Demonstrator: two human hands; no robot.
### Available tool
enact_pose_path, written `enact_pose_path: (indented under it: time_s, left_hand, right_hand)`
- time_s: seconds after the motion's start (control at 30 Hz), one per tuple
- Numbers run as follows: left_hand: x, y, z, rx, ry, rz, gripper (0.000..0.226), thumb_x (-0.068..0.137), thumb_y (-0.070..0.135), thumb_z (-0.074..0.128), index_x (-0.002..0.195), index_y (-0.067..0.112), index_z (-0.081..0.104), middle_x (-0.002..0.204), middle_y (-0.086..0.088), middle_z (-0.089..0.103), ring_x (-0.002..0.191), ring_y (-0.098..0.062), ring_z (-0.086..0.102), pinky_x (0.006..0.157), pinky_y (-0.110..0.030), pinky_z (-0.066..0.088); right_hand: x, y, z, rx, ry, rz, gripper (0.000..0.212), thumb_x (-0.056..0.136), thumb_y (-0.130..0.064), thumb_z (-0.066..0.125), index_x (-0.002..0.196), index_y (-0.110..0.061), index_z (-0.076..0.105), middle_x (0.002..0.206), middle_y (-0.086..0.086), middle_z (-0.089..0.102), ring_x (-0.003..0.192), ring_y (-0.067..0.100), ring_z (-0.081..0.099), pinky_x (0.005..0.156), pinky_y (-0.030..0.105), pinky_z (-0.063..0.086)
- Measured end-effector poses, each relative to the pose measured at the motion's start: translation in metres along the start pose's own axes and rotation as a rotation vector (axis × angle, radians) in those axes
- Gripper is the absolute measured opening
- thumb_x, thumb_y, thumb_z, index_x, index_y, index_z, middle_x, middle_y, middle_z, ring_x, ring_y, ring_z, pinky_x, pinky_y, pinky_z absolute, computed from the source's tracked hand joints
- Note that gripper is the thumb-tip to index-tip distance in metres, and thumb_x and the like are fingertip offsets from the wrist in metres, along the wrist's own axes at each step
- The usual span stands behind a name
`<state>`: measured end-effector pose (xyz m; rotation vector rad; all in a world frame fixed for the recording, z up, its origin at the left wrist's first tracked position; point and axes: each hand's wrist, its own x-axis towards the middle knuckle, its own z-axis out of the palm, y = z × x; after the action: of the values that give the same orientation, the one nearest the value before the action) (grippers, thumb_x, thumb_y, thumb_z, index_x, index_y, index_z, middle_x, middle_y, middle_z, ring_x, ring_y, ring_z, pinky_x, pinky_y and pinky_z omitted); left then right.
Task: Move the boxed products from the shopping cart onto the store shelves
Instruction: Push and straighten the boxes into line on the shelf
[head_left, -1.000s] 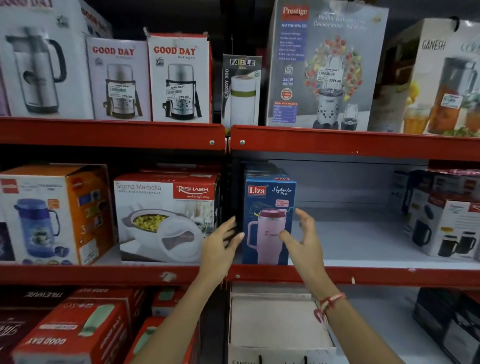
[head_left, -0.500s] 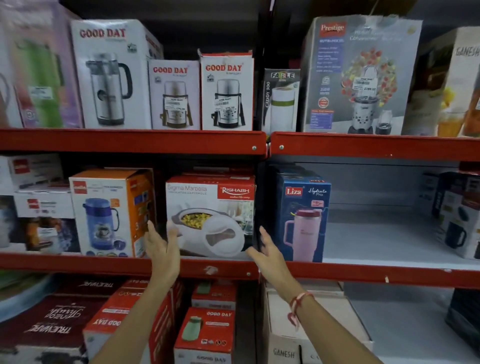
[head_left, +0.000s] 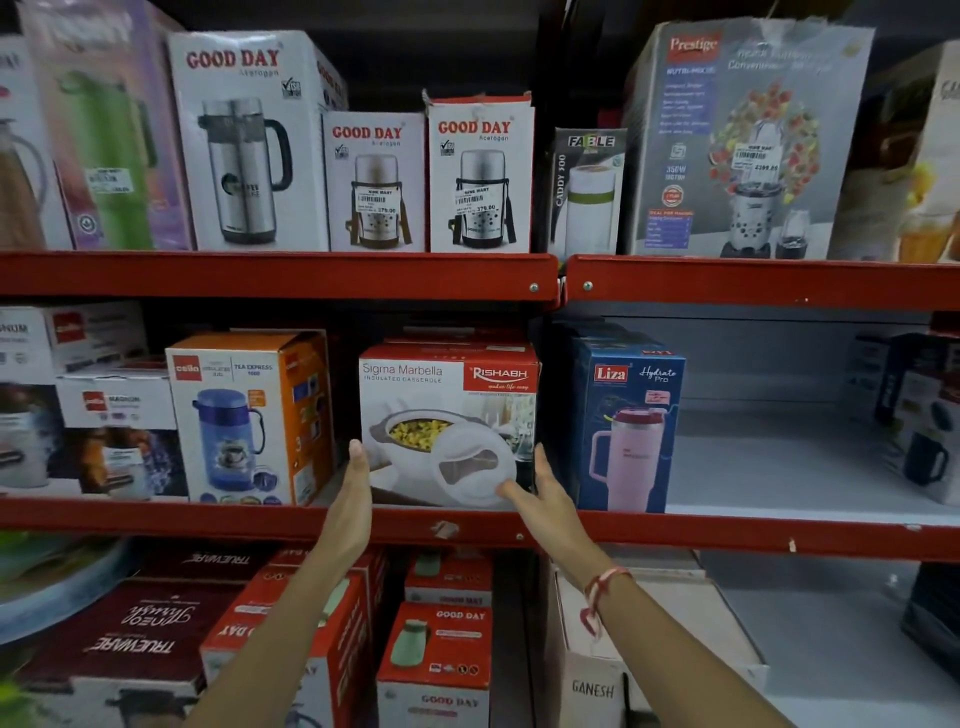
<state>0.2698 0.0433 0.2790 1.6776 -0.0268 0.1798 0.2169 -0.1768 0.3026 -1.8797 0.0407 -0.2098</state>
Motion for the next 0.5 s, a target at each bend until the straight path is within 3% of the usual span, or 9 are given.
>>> enact_pose_path:
  time_s: [0.1, 0.2, 0.27, 0.33, 0.4, 0.5]
  left_hand:
    - [-0.019, 0.007, 0.012, 0.156, 0.207, 0.234, 0.086, 0.08, 0.076, 0.011, 0.139, 0.022, 0.042, 0.147, -0.003, 0.04, 0.137, -0.021, 0.033, 0.112, -0.037, 0.025]
    - [-0.04, 0.021, 0.039, 0.175, 0.377, 0.493, 0.059, 0.091, 0.056, 0.024, 0.118, 0.015, 0.057, 0.12, -0.005, 0.056, 0.11, -0.016, 0.051, 0.092, -0.025, 0.037]
    - [-0.051, 0.034, 0.068, 0.126, 0.239, 0.526, 0.036, 0.095, 0.043, 0.033, 0.106, 0.019, 0.058, 0.105, -0.002, 0.063, 0.087, -0.011, 0.059, 0.078, -0.023, 0.045]
    - [-0.062, 0.044, 0.102, 0.094, 0.026, 0.48, 0.031, 0.096, 0.039, 0.036, 0.105, 0.021, 0.06, 0.103, -0.001, 0.067, 0.085, -0.006, 0.06, 0.081, -0.028, 0.051]
    - [-0.07, 0.048, 0.134, 0.079, -0.14, 0.401, 0.036, 0.096, 0.04, 0.036, 0.119, 0.022, 0.057, 0.118, 0.001, 0.065, 0.106, -0.006, 0.059, 0.097, -0.026, 0.045]
    - [-0.074, 0.046, 0.174, 0.052, -0.336, 0.26, 0.055, 0.096, 0.048, 0.029, 0.144, 0.023, 0.031, 0.151, 0.004, 0.037, 0.14, -0.011, 0.032, 0.111, -0.023, 0.024]
  right_hand:
    - [-0.008, 0.001, -0.006, 0.002, 0.16, -0.071, 0.075, 0.087, -0.032, 0.06, 0.151, -0.023, 0.021, 0.15, 0.002, 0.04, 0.136, 0.021, 0.041, 0.11, 0.034, 0.035]
    - [-0.02, 0.003, -0.028, 0.044, 0.398, -0.209, 0.044, 0.089, -0.02, 0.061, 0.132, -0.015, 0.052, 0.133, 0.002, 0.058, 0.117, 0.015, 0.057, 0.099, 0.027, 0.047]
    - [-0.023, 0.007, -0.048, 0.033, 0.57, -0.266, 0.03, 0.089, -0.017, 0.06, 0.119, -0.015, 0.059, 0.121, 0.005, 0.062, 0.105, 0.016, 0.059, 0.088, 0.025, 0.053]
    - [-0.022, 0.015, -0.069, 0.03, 0.691, -0.271, 0.031, 0.088, -0.017, 0.061, 0.119, -0.013, 0.056, 0.124, 0.01, 0.056, 0.113, 0.024, 0.053, 0.082, 0.02, 0.049]
    - [-0.018, 0.023, -0.087, -0.008, 0.702, -0.189, 0.048, 0.089, -0.019, 0.061, 0.133, -0.011, 0.046, 0.138, 0.013, 0.044, 0.129, 0.028, 0.039, 0.094, 0.026, 0.042]
    - [-0.015, 0.038, -0.107, 0.033, 0.497, -0.049, 0.073, 0.091, -0.028, 0.058, 0.151, -0.02, 0.018, 0.158, 0.007, 0.021, 0.144, 0.026, 0.02, 0.115, 0.044, 0.025]
